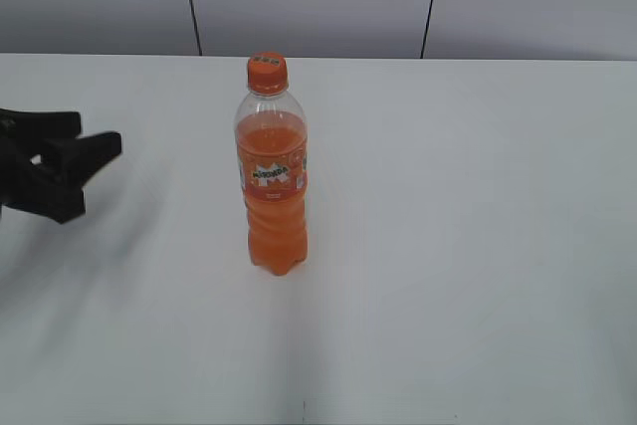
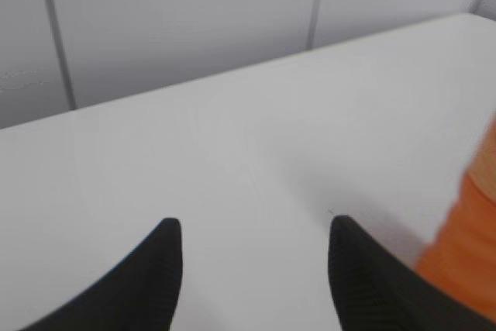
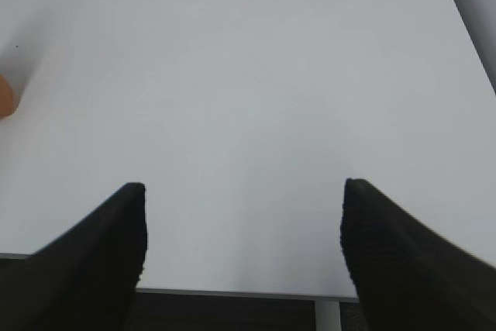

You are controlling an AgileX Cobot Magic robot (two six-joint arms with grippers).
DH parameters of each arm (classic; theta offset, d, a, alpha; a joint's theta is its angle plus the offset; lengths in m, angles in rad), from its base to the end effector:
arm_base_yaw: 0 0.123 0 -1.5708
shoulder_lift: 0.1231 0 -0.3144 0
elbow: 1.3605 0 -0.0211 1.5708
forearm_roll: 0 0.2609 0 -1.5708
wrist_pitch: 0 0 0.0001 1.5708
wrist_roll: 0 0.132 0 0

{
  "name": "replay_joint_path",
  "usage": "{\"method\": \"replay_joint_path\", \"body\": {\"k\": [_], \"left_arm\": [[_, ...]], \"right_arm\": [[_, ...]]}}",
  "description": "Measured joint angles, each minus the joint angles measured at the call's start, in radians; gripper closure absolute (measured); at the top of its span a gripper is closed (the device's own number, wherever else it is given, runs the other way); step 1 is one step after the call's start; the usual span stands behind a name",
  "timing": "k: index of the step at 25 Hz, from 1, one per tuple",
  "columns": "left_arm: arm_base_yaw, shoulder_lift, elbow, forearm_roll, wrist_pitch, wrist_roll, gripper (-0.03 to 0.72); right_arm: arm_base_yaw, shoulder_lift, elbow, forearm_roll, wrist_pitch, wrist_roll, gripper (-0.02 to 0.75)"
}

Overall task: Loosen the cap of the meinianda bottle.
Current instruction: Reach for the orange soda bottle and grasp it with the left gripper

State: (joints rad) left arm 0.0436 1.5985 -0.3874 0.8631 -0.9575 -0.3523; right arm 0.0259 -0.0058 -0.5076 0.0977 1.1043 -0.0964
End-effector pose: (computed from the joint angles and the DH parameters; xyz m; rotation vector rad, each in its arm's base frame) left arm 0.2784 -0.0699 0.1694 0.6130 1.7876 -0.4580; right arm 0.0060 0.0117 0.2613 -0.1344 2.0670 0.0741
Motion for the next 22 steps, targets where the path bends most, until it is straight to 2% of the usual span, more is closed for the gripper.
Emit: {"method": "replay_joint_path", "body": {"k": [3,7,13,18,22], "left_arm": [[0.0,0.111,-0.046,0.194,-0.048,0.0,0.295],[0.0,0.225,-0.101,0.368,-0.098,0.0,0.249],[0.0,0.28,-0.144,0.438,-0.148,-0.001,0.167],[-0.012,0.281,-0.182,0.477,-0.15,-0.081,0.153],[-0.057,0.29,-0.239,0.536,-0.15,-0.166,0.153]], "right_arm": [[0.0,0.0,0.0,0.0,0.0,0.0,0.153],[0.0,0.0,0.0,0.0,0.0,0.0,0.153],[0.0,0.0,0.0,0.0,0.0,0.0,0.153],[0.0,0.0,0.0,0.0,0.0,0.0,0.153],[0.0,0.0,0.0,0.0,0.0,0.0,0.153]]}}
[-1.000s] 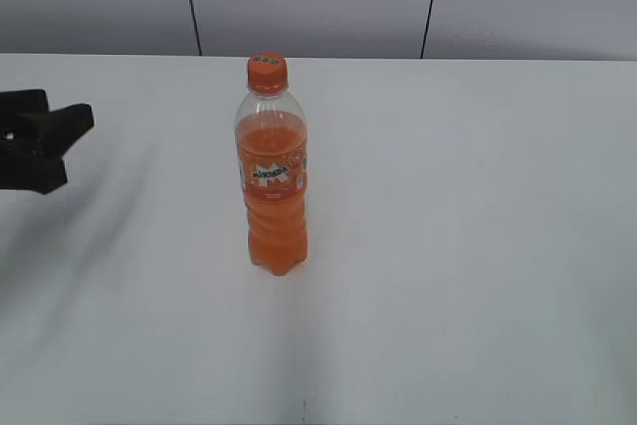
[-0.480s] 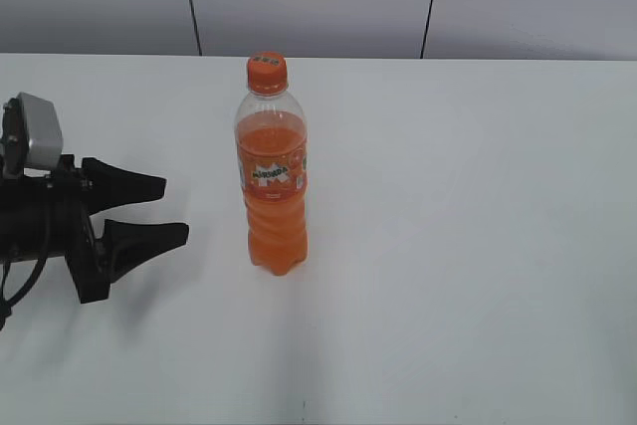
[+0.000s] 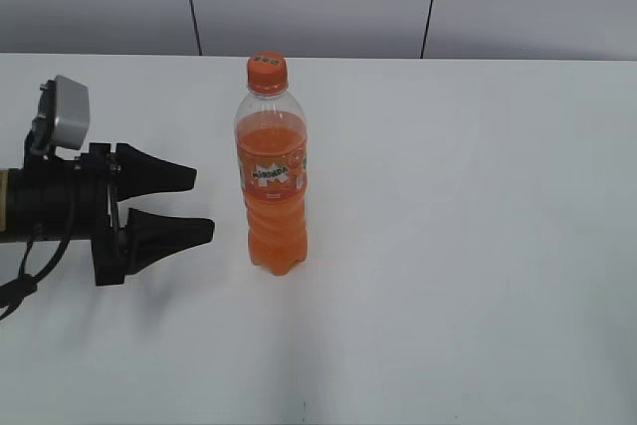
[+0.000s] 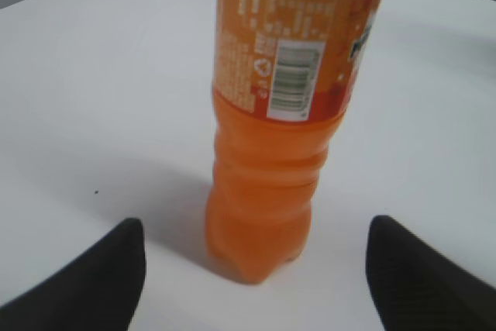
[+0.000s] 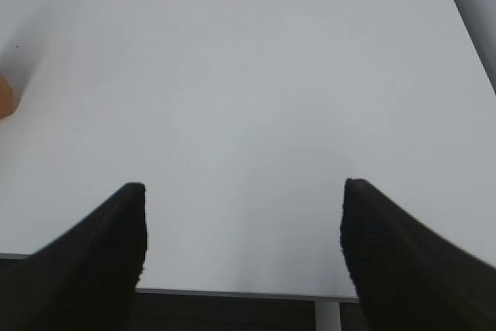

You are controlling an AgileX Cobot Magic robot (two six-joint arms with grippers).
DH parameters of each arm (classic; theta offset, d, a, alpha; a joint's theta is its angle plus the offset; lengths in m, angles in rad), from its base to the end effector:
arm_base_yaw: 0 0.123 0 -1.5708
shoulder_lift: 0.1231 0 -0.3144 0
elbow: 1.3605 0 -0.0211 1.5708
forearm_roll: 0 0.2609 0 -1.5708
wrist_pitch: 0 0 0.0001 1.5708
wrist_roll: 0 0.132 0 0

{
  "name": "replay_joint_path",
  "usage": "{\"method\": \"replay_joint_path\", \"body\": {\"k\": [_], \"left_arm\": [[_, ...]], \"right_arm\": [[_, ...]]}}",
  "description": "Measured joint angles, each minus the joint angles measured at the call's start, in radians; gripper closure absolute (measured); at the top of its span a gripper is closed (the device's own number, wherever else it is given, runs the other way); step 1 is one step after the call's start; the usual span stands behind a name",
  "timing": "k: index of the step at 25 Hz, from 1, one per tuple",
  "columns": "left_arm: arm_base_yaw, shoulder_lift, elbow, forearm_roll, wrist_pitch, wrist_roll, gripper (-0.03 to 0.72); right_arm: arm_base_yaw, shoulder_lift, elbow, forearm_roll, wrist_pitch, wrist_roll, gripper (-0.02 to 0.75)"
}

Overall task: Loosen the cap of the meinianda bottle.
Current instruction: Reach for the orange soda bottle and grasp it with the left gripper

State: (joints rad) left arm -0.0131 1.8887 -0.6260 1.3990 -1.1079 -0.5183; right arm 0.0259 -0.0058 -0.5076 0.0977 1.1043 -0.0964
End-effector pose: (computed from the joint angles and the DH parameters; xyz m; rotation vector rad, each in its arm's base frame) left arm 0.2940 -0.1202 0.1280 1.1015 1.7150 -0.8769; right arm 0.0060 0.0117 0.2613 -0.1344 2.0670 0.0741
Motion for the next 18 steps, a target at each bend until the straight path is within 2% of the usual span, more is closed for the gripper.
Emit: {"method": "replay_joint_path", "body": {"k": [8,18], "left_arm": [[-0.109,0.091,-0.122,0.046,0.011,-0.054,0.153],[-0.191,0.167,-0.218,0.027,0.031,-0.054,0.15]], "right_arm": [[0.0,0.0,0.0,0.0,0.0,0.0,0.153],[0.0,0.0,0.0,0.0,0.0,0.0,0.153]]}}
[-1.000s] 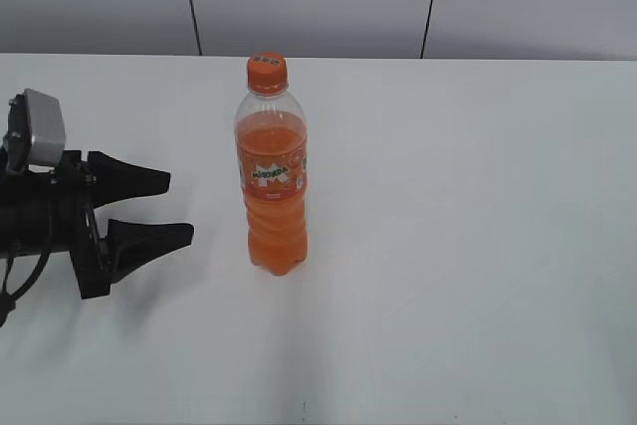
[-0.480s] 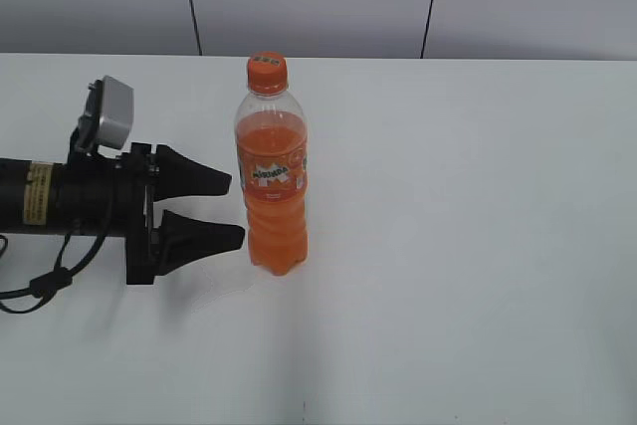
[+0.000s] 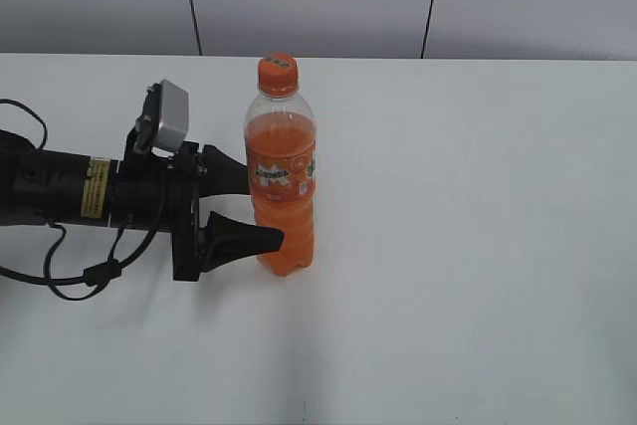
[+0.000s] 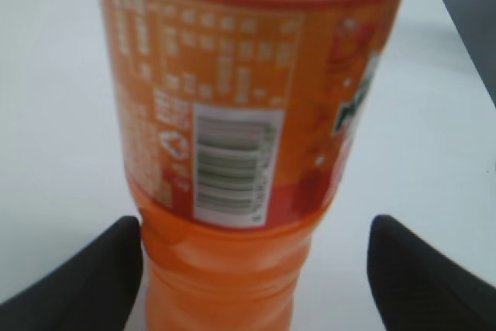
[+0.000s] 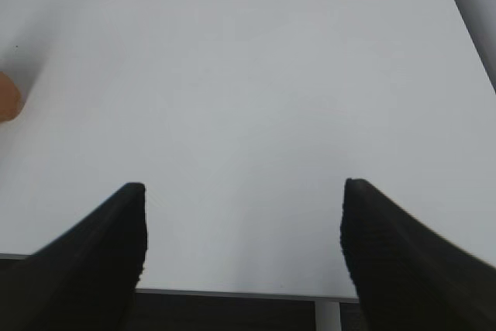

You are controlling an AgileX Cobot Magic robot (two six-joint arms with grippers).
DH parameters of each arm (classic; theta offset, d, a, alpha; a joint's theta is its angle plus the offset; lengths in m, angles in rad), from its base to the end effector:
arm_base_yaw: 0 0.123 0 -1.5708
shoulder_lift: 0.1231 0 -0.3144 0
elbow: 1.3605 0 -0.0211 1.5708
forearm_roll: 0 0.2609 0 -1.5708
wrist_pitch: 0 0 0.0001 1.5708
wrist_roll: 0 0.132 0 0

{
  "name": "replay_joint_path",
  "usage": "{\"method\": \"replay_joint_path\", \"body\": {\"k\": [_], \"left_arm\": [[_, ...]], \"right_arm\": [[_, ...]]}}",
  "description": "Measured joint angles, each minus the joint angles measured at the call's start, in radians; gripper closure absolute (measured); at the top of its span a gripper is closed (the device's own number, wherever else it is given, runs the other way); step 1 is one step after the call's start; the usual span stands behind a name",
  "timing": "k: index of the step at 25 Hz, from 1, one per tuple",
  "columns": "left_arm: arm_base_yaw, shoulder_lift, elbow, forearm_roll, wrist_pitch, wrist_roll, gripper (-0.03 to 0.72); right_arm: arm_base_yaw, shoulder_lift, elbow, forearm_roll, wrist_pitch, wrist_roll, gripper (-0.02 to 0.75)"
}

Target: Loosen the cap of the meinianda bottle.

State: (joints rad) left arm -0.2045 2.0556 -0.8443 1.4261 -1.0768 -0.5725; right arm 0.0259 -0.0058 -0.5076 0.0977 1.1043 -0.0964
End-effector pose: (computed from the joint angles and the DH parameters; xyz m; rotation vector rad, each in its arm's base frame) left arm 0.3228 -0.1843 0.1056 1.2897 1.6443 -0.9720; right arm 0.0060 0.0117 0.2613 -0.1344 2.0670 0.0741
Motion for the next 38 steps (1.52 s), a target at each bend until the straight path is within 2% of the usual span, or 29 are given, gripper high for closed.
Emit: {"method": "replay_joint_path", "body": {"k": [12,19,21,27,38], "left_arm": [[-0.078,0.022,-0.072,-0.028,0.071,-0.002,0.148],[-0.088,0.022,-0.08,-0.027,0.106,-0.002,0.148],[-0.088,0.022,-0.08,-0.027,0.113,-0.002,0.167],[-0.088,0.022,-0.08,-0.029,0.116,-0.002,0.298],[-0.088,0.022,-0.08,-0.029,0.116,-0.002,0.3]], "right_arm": [[0.0,0.0,0.0,0.0,0.0,0.0,0.153],[0.0,0.0,0.0,0.0,0.0,0.0,0.153],[0.0,0.0,0.0,0.0,0.0,0.0,0.153],[0.0,0.0,0.0,0.0,0.0,0.001,0.153],[0.0,0.025,-0.022,0.0,0.0,0.001,0.153]]}}
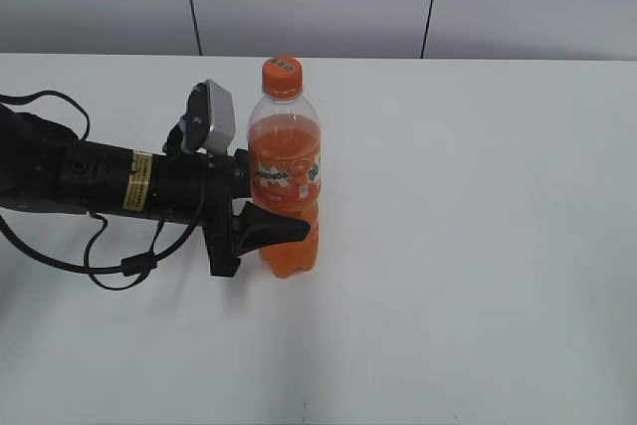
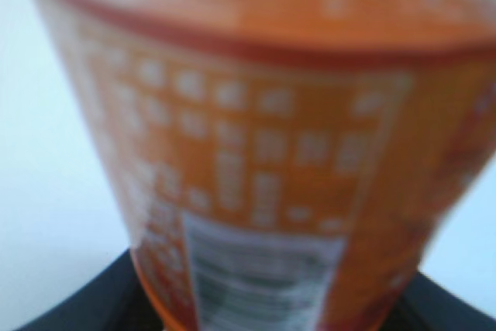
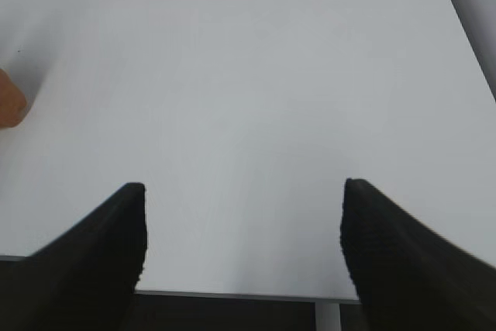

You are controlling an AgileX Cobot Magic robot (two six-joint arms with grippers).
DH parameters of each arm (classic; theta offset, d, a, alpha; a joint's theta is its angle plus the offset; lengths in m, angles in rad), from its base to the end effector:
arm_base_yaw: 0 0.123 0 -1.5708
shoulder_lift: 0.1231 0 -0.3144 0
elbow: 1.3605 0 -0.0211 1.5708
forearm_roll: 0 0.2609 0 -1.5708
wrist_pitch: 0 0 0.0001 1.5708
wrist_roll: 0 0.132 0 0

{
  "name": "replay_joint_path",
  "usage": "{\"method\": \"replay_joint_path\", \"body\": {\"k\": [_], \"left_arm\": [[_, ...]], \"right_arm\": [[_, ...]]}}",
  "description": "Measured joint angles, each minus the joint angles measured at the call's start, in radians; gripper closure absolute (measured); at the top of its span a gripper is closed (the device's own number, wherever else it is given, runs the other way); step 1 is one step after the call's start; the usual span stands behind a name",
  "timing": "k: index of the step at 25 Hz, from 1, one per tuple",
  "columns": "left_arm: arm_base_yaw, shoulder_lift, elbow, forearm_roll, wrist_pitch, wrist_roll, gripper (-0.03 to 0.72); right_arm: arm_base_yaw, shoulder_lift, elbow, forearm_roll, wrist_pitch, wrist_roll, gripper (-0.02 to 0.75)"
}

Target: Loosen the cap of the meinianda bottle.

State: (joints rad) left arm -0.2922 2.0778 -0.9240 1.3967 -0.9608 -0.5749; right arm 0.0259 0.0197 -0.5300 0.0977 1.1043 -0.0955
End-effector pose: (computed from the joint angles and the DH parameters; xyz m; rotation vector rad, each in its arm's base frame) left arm 0.3358 -0.2122 0.1016 1.3632 1.6466 -0.8769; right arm 0.0074 0.0117 0.2683 -0.1335 2.0701 0.0749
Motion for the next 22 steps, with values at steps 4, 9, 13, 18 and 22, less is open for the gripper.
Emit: {"method": "replay_joint_path", "body": {"k": [4,9,13,18,22], "left_arm": [[0.0,0.0,0.0,0.0,0.0,0.0,0.301],[0.0,0.0,0.0,0.001,0.0,0.0,0.301],[0.0,0.0,0.0,0.001,0.0,0.0,0.302],[0.0,0.0,0.0,0.002,0.0,0.0,0.302],[0.0,0.0,0.0,0.002,-0.002,0.0,0.303]], "right_arm": [[0.0,0.129,-0.056,0.0,0.0,0.0,0.153],[0.0,0.339,-0.17,0.0,0.002,0.015,0.153],[0.0,0.527,-0.277,0.0,0.007,0.036,0.192],[0.0,0.744,-0.419,0.0,0.033,0.043,0.265],[0.0,0.929,-0.533,0.0,0.095,0.043,0.289]]}}
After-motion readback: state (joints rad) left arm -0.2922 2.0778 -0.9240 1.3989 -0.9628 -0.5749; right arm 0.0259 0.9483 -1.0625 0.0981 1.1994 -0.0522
